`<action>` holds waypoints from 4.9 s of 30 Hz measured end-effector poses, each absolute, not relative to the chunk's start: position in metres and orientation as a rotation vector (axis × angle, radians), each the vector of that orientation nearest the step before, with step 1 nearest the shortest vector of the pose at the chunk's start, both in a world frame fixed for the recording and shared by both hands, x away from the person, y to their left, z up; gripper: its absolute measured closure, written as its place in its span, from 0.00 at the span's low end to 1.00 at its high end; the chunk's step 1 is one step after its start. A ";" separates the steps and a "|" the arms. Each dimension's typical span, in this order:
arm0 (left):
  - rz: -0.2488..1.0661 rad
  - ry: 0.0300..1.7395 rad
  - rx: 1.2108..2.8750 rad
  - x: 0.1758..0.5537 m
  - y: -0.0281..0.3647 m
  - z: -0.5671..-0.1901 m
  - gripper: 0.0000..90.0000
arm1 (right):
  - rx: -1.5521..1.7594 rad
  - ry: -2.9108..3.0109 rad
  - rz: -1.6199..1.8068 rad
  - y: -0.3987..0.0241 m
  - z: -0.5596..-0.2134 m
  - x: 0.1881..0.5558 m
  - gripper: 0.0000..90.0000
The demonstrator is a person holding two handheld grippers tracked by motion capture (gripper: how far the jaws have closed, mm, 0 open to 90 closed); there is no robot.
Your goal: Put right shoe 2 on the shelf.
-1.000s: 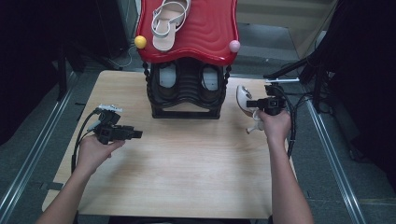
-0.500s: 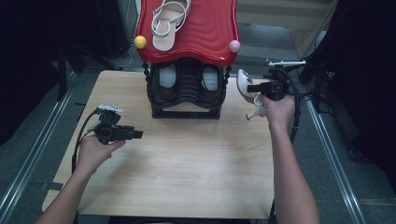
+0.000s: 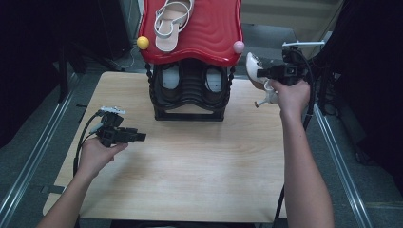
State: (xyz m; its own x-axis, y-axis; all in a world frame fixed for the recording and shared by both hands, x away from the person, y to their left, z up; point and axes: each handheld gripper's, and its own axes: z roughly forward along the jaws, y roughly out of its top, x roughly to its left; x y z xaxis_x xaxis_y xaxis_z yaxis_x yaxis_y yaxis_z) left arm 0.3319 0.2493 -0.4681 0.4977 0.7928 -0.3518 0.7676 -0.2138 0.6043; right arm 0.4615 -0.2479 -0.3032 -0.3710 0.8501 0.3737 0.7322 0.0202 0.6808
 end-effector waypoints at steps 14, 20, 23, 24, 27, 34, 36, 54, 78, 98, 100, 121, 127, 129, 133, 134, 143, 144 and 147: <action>0.047 1.279 2.000 0.331 0.248 -0.468 0.50 | 1.646 2.126 1.279 -0.240 -0.251 0.467 0.98; 0.050 1.275 1.987 0.331 0.247 -0.467 0.50 | 1.630 2.109 1.281 -0.238 -0.225 0.468 0.98; 0.047 1.264 2.000 0.330 0.247 -0.466 0.50 | 1.622 2.102 1.292 -0.236 -0.212 0.469 0.98; 0.048 1.264 2.001 0.330 0.246 -0.467 0.50 | 1.619 2.102 1.290 -0.235 -0.207 0.469 0.98; 0.045 1.265 2.004 0.330 0.246 -0.467 0.50 | 1.607 2.094 1.297 -0.230 -0.193 0.469 0.98; 0.052 1.258 2.009 0.330 0.246 -0.466 0.50 | 1.568 2.081 1.316 -0.216 -0.157 0.470 0.98; 0.049 1.259 2.010 0.330 0.246 -0.466 0.50 | 1.540 2.077 1.313 -0.210 -0.148 0.470 0.98; 0.046 1.251 2.018 0.331 0.245 -0.467 0.50 | 1.409 2.131 1.334 -0.137 -0.124 0.489 0.98; 0.047 1.246 2.034 0.330 0.243 -0.468 0.50 | 1.262 2.148 1.232 -0.089 -0.158 0.490 0.98; 0.047 1.247 2.040 0.331 0.243 -0.469 0.50 | 1.208 2.171 1.232 -0.073 -0.178 0.486 0.98; 0.046 1.247 2.040 0.331 0.243 -0.469 0.50 | 1.204 2.175 1.221 -0.070 -0.179 0.485 0.97; 0.044 1.248 2.038 0.331 0.244 -0.469 0.50 | 1.209 2.154 1.302 -0.082 -0.167 0.482 0.79; 0.045 1.250 2.036 0.331 0.244 -0.469 0.50 | 1.182 2.135 1.317 -0.090 -0.160 0.479 0.71; 0.048 1.249 2.039 0.331 0.245 -0.468 0.50 | 1.171 2.125 1.310 -0.094 -0.159 0.477 0.70; 0.049 1.253 2.034 0.331 0.245 -0.468 0.50 | 1.177 2.123 1.300 -0.105 -0.157 0.475 0.69; 0.050 1.254 2.036 0.331 0.245 -0.469 0.50 | 1.178 2.118 1.300 -0.107 -0.158 0.475 0.68; 0.052 1.253 2.035 0.331 0.245 -0.468 0.50 | 1.175 2.101 1.334 -0.132 -0.166 0.471 0.65; 0.051 1.254 2.033 0.331 0.245 -0.468 0.50 | 1.177 2.096 1.336 -0.136 -0.167 0.471 0.65; 0.049 1.254 2.037 0.331 0.245 -0.469 0.50 | 1.186 2.101 1.326 -0.144 -0.170 0.470 0.65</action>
